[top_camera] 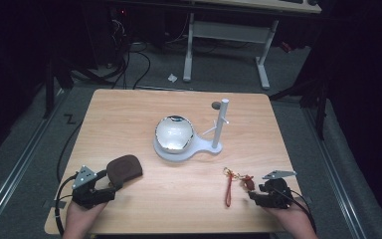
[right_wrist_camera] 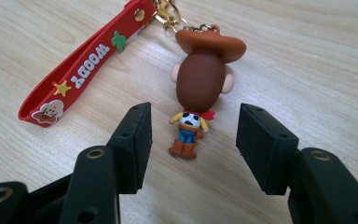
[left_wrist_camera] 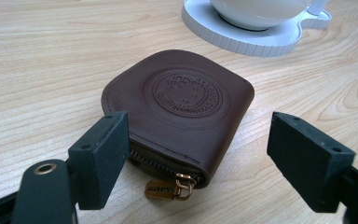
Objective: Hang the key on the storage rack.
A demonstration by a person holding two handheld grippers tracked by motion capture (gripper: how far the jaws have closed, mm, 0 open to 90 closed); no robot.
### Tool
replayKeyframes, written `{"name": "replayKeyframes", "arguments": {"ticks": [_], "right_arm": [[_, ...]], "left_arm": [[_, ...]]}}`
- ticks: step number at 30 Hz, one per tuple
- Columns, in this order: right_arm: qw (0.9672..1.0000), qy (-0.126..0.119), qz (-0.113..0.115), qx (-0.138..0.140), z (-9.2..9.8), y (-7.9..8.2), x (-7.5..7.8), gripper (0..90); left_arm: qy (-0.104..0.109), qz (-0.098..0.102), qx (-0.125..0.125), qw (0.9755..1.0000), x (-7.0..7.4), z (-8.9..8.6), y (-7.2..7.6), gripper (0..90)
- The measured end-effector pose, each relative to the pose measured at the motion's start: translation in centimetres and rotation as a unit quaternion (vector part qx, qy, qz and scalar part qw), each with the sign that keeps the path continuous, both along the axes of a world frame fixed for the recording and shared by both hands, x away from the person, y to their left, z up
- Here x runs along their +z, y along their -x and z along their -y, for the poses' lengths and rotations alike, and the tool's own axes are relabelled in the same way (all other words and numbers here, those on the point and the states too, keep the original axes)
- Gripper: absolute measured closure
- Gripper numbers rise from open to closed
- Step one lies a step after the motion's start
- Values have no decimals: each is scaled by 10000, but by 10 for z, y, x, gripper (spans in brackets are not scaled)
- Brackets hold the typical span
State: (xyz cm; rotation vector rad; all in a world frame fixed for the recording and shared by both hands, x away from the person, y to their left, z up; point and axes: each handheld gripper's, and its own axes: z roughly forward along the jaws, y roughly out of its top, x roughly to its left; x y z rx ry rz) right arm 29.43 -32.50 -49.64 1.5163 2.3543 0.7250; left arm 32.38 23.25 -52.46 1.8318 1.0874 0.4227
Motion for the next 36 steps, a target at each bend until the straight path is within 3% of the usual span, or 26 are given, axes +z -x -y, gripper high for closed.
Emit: {"name": "replayKeyframes", "arguments": {"ticks": [18,28,36], "right_arm": [[9958,449,-733,313,-7,-23,8,438],[9948,477,-889,150,-11,-42,17,496],[9928,391,-1132,7,-13,-55,13,541]], "left_arm": [[-6,6,-25,10000,0,-1,0,215],[-1,-8,-49,10000,-1,-1,-1,216],[14,-9,-67,10000,-1,-1,-1,216]]}}
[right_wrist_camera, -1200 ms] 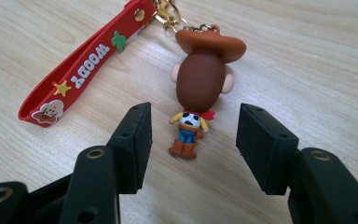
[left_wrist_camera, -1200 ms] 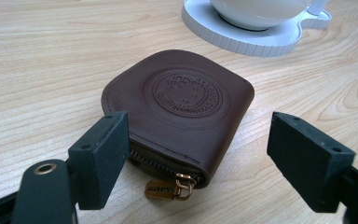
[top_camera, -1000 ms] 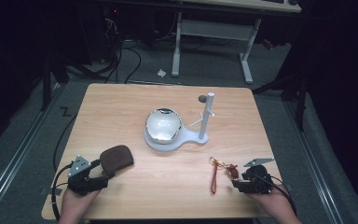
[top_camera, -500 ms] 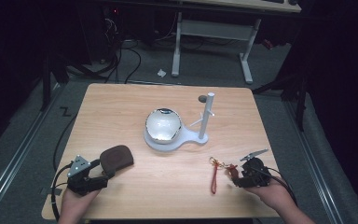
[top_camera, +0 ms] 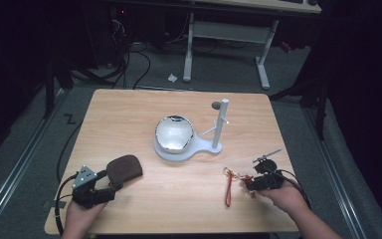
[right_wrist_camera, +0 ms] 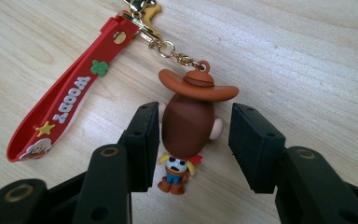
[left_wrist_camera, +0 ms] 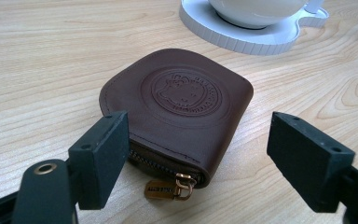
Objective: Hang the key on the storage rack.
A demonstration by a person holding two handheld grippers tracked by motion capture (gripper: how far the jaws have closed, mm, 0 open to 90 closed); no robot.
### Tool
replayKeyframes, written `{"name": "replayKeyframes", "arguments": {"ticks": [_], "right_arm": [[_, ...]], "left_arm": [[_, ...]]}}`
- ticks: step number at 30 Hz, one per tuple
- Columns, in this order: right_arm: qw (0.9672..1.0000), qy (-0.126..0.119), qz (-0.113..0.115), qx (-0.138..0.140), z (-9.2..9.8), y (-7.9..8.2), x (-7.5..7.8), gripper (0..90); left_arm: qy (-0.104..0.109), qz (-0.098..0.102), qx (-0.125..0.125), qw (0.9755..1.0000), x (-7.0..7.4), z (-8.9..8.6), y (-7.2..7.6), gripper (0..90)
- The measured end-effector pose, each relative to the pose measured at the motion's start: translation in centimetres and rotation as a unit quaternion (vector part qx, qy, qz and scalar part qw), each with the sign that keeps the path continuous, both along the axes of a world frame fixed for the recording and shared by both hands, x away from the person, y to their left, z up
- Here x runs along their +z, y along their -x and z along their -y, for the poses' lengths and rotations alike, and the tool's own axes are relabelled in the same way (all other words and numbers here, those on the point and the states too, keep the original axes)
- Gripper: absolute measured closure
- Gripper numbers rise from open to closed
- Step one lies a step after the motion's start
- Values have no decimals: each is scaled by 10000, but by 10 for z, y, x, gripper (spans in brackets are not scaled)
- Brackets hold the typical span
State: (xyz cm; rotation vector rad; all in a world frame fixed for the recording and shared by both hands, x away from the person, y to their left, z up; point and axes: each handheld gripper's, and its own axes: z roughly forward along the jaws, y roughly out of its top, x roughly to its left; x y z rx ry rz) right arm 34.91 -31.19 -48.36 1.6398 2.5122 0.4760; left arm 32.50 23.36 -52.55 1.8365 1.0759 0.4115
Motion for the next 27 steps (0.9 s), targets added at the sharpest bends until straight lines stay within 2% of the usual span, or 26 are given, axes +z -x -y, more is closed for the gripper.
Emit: {"name": "replayKeyframes", "arguments": {"ticks": [9,14,16,17,21,27], "right_arm": [[9999,-47,-150,-53,-2,-4,-5,558],[9999,-53,-140,-1,-4,-5,-7,603],[9999,-25,-156,-13,-7,-5,-7,627],[9999,63,-97,99,-7,-6,-7,631],[9999,54,-146,48,-9,-6,-7,635],[9997,107,-157,153,-11,-7,-5,648]], "left_arm": [[26,-7,-24,10000,0,0,0,218],[21,-10,-28,10000,0,0,0,219],[20,-10,-31,10000,0,0,0,220],[18,-8,-31,10000,0,0,0,220],[18,-8,-33,10000,0,0,0,220],[14,-2,-35,10000,0,0,0,220]]}}
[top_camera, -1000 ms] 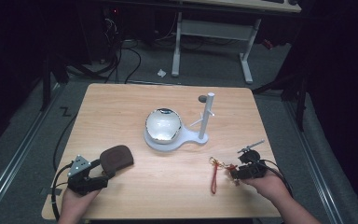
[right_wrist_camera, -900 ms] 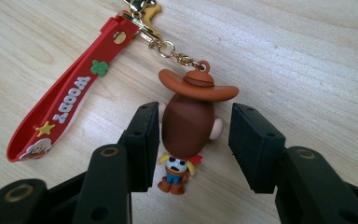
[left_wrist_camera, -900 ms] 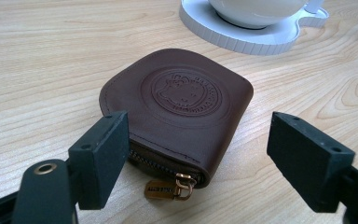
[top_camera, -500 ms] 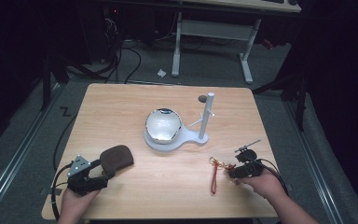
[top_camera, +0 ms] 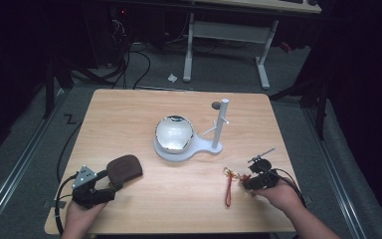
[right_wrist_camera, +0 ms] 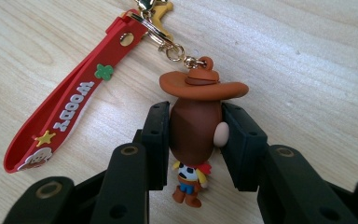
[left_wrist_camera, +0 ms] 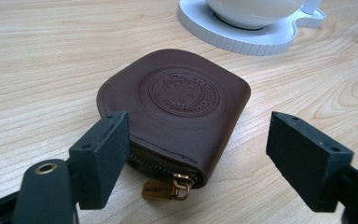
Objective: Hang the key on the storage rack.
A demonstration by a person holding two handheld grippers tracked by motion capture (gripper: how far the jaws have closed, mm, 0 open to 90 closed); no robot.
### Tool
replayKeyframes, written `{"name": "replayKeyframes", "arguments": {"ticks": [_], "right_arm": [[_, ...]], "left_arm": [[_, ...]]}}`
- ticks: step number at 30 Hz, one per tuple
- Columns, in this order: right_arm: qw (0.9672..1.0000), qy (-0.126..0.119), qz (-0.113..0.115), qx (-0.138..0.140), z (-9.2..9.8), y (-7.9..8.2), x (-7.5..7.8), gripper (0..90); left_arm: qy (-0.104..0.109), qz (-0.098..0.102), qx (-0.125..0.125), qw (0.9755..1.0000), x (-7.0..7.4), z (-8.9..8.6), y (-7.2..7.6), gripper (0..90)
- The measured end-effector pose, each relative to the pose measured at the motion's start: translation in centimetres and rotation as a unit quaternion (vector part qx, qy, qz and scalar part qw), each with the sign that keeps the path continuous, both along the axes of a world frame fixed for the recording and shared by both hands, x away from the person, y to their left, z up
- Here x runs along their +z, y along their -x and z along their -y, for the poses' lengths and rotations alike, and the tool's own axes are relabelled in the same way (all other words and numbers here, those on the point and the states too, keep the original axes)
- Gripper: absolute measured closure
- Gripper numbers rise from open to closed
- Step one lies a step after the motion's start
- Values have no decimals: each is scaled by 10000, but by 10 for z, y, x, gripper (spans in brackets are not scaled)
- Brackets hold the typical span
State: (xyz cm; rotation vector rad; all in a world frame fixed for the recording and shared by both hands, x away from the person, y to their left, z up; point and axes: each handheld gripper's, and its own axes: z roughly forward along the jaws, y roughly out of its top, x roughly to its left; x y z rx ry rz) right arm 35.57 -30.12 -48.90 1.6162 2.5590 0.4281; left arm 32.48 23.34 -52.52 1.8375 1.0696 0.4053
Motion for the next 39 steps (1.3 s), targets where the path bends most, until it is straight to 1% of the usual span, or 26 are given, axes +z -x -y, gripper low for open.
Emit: {"name": "replayKeyframes", "arguments": {"ticks": [3,7,9,10,11,13,14,15,16,19,20,29,31,32,34,35,37,39], "right_arm": [[9999,77,31,113,-1,0,3,650],[9999,77,68,94,-2,2,9,652],[9998,90,108,121,0,3,15,654],[9998,90,108,121,0,3,15,654],[9996,119,162,194,1,4,19,654],[9997,127,155,163,1,5,21,655],[9995,156,191,191,3,6,26,655],[9995,156,191,191,3,6,26,655],[9996,161,163,181,3,8,31,656],[9994,165,206,228,4,9,34,656],[9994,171,204,231,5,10,38,657],[9991,198,249,271,4,14,56,658],[9990,204,264,303,4,14,58,658],[9990,224,273,286,4,15,62,658],[9988,215,294,313,4,15,63,658],[9988,238,302,319,3,15,67,658],[9987,235,300,339,2,15,69,658],[9986,246,313,351,0,16,74,658]], "left_arm": [[5,1,1,10000,0,0,0,221],[8,-1,8,10000,0,0,0,220],[7,1,3,10000,0,0,0,220],[7,2,3,10000,0,0,0,220],[9,5,2,10000,0,0,0,220],[10,5,1,10000,0,1,0,220],[11,7,4,10000,0,1,0,220],[10,8,4,10000,0,1,0,220],[16,9,6,10000,0,1,0,220],[13,11,4,10000,0,1,0,219],[15,13,6,10000,0,1,0,219],[21,20,9,10000,-1,1,0,216],[23,21,9,10000,-1,1,0,216],[27,21,8,10000,-1,1,0,216],[37,19,4,10000,-1,1,0,215],[41,18,4,10000,-1,1,0,216],[41,18,4,10000,-1,1,0,216],[30,27,-3,10000,-1,0,0,215]]}}
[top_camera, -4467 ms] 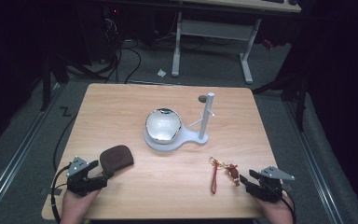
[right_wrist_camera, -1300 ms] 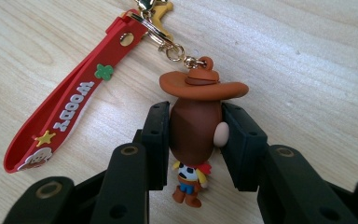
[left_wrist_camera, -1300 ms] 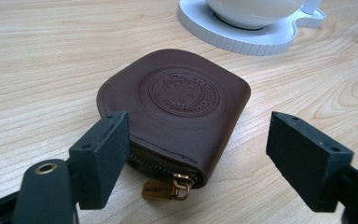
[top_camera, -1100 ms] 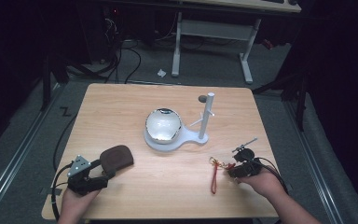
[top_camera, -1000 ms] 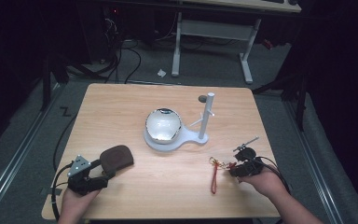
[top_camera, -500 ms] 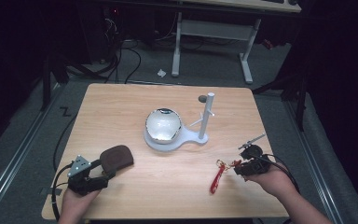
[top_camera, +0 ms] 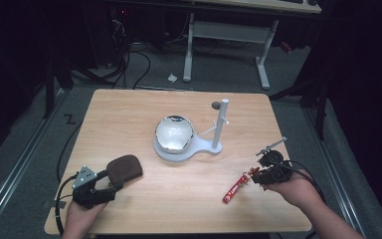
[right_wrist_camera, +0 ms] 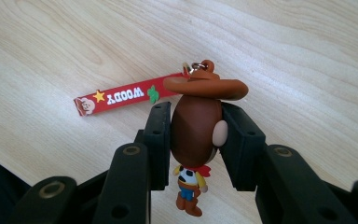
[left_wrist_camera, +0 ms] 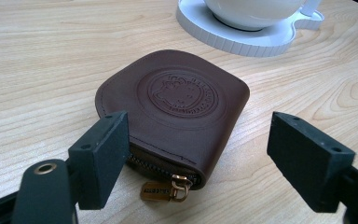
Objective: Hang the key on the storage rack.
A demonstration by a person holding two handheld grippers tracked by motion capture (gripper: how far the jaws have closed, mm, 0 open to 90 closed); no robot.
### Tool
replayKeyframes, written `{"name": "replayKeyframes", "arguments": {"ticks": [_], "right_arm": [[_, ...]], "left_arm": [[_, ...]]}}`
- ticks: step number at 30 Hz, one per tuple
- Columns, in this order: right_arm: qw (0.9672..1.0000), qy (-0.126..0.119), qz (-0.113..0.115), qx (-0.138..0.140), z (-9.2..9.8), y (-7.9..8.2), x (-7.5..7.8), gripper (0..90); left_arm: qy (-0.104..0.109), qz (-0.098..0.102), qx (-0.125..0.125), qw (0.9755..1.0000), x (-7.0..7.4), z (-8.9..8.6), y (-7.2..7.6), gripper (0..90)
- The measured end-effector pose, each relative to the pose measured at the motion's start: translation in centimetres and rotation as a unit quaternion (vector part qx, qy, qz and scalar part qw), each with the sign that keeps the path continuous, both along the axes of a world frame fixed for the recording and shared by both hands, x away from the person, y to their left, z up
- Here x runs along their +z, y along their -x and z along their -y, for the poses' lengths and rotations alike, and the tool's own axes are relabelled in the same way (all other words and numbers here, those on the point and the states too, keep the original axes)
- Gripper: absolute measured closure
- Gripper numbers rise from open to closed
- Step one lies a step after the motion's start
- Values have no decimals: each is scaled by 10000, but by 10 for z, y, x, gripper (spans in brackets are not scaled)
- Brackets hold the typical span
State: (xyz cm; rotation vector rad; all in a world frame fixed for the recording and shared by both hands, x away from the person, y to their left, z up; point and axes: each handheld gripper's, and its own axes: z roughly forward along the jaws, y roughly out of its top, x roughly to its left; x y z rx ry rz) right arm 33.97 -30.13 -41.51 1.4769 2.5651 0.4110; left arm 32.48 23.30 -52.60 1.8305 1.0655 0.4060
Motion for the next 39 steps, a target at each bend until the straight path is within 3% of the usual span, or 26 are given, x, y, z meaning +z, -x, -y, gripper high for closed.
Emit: {"name": "replayKeyframes", "arguments": {"ticks": [13,28,39], "right_arm": [[9998,83,125,155,-8,0,28,659],[9995,-6,277,179,-15,-3,58,660],[9984,-13,493,291,-24,-14,86,661]], "left_arm": [[10,3,-3,10000,0,0,0,216],[39,30,-8,10000,1,0,0,216],[40,47,3,10000,1,-1,0,216]]}}
